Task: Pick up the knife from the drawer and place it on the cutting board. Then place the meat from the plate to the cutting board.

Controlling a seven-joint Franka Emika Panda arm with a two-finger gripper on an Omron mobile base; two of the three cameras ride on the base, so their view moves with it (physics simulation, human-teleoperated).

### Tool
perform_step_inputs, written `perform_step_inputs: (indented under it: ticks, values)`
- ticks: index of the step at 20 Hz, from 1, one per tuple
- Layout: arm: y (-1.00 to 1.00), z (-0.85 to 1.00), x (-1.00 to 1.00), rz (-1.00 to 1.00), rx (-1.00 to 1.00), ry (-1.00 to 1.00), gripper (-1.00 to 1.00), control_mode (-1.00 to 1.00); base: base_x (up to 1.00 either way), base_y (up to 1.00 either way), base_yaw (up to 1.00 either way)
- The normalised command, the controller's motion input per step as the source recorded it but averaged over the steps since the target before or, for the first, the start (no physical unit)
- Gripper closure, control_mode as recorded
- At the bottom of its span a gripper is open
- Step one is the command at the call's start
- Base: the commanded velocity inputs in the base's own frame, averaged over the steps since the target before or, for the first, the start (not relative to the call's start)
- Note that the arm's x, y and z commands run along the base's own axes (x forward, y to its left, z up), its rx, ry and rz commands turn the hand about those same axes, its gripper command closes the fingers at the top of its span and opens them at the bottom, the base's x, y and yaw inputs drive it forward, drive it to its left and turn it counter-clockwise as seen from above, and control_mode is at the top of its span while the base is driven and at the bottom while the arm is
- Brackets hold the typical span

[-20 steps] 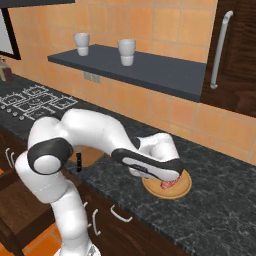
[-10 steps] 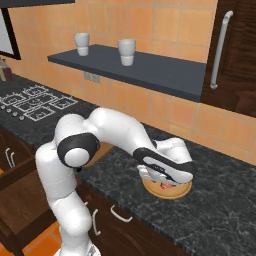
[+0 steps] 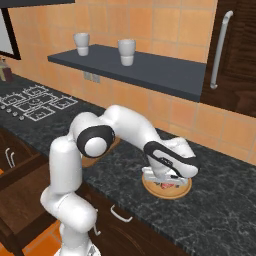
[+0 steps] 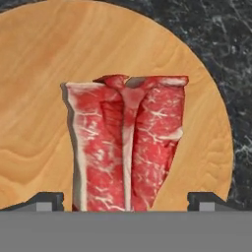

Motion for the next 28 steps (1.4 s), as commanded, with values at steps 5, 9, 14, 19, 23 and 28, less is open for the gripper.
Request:
perform_step_inputs:
  ticks: [5,9,14,19,23,28]
  values:
    - [0.0,-0.15,0.33,0.0,0.12,0.15,-1.0,-1.0,0.0,0.0,0.0]
    - [0.01,-0.02,0.48,0.01,0.11,0.09,1.0,-1.0,0.0,0.0,0.0]
    - [0.01,-0.28,0.22,0.04,0.16,0.03,1.0,-1.0,0.0,0.0,0.0]
    - [0.01,-0.18,0.11,0.08,0.1,0.01,1.0,-1.0,0.0,0.0,0.0]
    - [0.03,0.44,0.04,0.21,0.09,0.02,1.0,-1.0,0.0,0.0,0.0]
    - [0.16,0.87,0.12,0.26,0.01,0.08,1.0,-1.0,0.0,0.0,0.0]
